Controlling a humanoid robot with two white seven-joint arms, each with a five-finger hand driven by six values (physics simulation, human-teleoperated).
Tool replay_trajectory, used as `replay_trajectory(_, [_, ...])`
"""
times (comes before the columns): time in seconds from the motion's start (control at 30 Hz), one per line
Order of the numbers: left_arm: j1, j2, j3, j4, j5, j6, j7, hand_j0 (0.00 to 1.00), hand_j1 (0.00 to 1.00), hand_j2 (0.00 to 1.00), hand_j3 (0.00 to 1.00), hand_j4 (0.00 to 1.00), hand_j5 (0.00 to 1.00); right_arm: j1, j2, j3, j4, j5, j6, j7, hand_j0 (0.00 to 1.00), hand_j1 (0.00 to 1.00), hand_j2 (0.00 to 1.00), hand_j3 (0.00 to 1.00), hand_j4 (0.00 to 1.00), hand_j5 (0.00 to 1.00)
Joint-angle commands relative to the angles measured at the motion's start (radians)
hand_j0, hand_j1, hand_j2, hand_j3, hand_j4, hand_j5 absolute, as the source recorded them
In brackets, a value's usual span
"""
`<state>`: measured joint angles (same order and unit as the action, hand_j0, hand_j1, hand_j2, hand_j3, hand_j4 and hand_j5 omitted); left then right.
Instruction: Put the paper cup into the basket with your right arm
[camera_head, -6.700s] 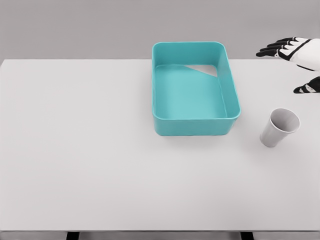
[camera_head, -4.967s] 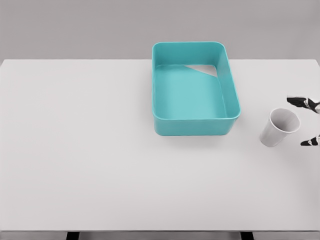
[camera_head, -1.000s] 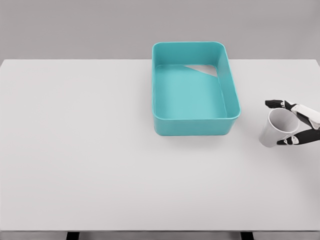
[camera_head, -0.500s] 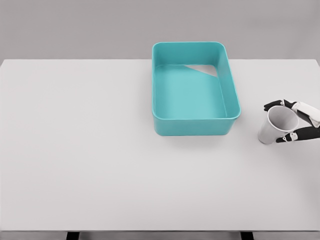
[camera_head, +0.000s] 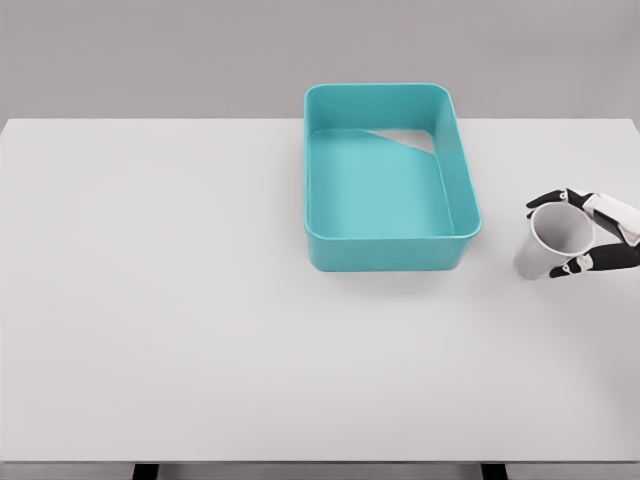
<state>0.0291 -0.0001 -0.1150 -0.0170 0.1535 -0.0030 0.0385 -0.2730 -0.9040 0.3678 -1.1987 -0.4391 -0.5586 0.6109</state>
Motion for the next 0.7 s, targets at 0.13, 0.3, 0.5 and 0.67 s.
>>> replay_trajectory(0.13, [0.0, 0.0, 0.0, 0.0, 0.0, 0.0, 0.0, 1.0, 1.0, 1.0, 1.0, 1.0, 1.0, 0.0, 0.004, -0.023, -0.002, -0.012, 0.002, 0.0, 0.62, 0.62, 0.62, 0.62, 0.62, 0.62])
replay_trajectory(0.3, [0.0, 0.0, 0.0, 0.0, 0.0, 0.0, 0.0, 1.0, 1.0, 1.0, 1.0, 1.0, 1.0, -0.002, 0.048, -0.067, -0.015, -0.013, 0.0, 0.0, 0.62, 0.62, 0.62, 0.62, 0.62, 0.62])
replay_trajectory(0.5, [0.0, 0.0, 0.0, 0.0, 0.0, 0.0, 0.0, 1.0, 1.0, 1.0, 1.0, 1.0, 1.0, -0.04, 0.068, -0.073, -0.028, -0.013, 0.002, 0.0, 0.62, 0.62, 0.62, 0.62, 0.62, 0.62])
replay_trajectory(0.67, [0.0, 0.0, 0.0, 0.0, 0.0, 0.0, 0.0, 1.0, 1.0, 1.0, 1.0, 1.0, 1.0, -0.061, 0.08, -0.073, -0.051, -0.012, 0.003, 0.0, 0.62, 0.62, 0.62, 0.62, 0.62, 0.62])
